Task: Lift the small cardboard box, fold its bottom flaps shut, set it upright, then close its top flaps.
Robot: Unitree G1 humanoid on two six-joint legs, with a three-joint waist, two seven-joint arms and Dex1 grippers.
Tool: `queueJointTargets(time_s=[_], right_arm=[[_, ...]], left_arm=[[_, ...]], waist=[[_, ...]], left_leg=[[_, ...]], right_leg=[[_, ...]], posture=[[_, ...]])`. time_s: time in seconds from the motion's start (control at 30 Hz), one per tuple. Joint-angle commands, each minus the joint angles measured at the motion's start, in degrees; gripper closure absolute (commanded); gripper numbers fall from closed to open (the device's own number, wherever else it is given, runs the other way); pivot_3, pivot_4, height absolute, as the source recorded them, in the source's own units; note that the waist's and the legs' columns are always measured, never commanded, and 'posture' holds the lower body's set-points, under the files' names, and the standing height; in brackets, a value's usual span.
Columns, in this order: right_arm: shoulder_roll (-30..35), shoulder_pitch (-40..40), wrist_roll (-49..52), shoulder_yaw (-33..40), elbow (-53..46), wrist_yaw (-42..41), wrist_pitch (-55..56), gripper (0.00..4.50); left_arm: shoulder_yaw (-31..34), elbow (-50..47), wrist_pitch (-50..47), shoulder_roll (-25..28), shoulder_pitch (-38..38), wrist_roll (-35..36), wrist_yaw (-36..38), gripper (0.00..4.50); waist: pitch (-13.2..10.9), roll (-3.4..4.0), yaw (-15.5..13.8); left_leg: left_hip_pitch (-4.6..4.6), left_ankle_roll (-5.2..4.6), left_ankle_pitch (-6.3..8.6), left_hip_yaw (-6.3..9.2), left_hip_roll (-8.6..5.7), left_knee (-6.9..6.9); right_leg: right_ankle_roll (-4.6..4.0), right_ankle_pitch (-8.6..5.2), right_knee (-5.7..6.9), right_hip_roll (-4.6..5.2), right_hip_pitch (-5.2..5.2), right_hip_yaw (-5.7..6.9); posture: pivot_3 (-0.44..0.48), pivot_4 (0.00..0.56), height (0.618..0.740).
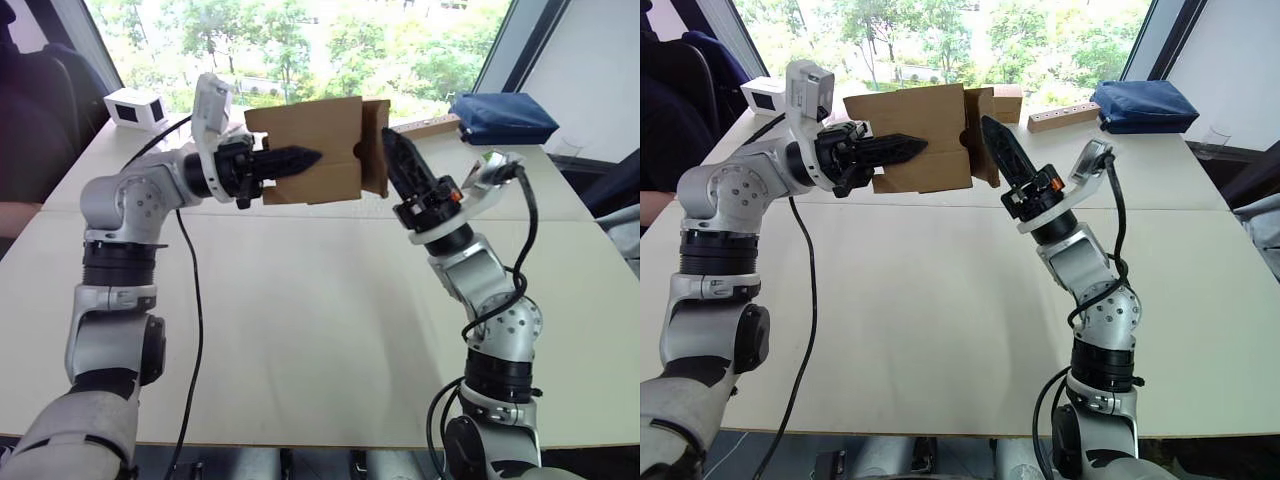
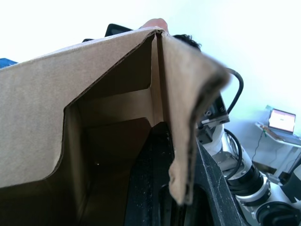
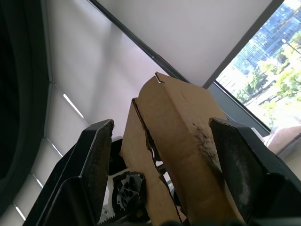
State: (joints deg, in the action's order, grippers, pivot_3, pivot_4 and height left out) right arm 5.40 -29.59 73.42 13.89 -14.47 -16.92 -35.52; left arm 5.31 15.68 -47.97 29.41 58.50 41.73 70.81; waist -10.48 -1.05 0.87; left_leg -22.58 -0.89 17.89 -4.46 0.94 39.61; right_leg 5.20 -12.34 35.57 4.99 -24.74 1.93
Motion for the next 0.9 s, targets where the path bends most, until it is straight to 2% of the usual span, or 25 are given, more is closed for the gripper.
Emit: queueJointTargets(time_s=[0.03, 0.37, 0.9], right_arm=[[0.00, -0.65, -1.26, -0.59, -1.00, -0.29, 1.30, 2.13], [-2.35, -2.29, -4.76, -1.05, 0.88, 0.11, 4.84, 2.13], [-6.88, -2.93, -3.85, -1.47, 0.64, 1.48, 6.56, 2.13]], left_arm=[[0.90, -0.78, 0.90, 0.36, 1.60, 0.32, -0.01, 4.50], [1.13, -1.27, 0.70, 0.06, 1.24, 0.69, -0.45, 4.50], [1.61, -0.72, 1.57, -0.80, 1.25, 0.71, -1.41, 4.50]], waist=[[0.00, 0.00, 0.01], [0.00, 0.00, 0.01], [-0.01, 0.01, 0.04]], left_leg=[[0.00, 0.00, 0.00, 0.00, 0.00, 0.00], [0.00, 0.00, 0.00, 0.00, 0.00, 0.00], [0.00, 0.00, 0.00, 0.00, 0.00, 0.00]], right_leg=[[0.00, 0.00, 0.00, 0.00, 0.00, 0.00], [0.00, 0.00, 0.00, 0.00, 0.00, 0.00], [0.00, 0.00, 0.00, 0.01, 0.00, 0.00]], posture=[[0.000, 0.150, 0.740], [0.000, 0.150, 0.740], [0.000, 0.150, 0.740]])
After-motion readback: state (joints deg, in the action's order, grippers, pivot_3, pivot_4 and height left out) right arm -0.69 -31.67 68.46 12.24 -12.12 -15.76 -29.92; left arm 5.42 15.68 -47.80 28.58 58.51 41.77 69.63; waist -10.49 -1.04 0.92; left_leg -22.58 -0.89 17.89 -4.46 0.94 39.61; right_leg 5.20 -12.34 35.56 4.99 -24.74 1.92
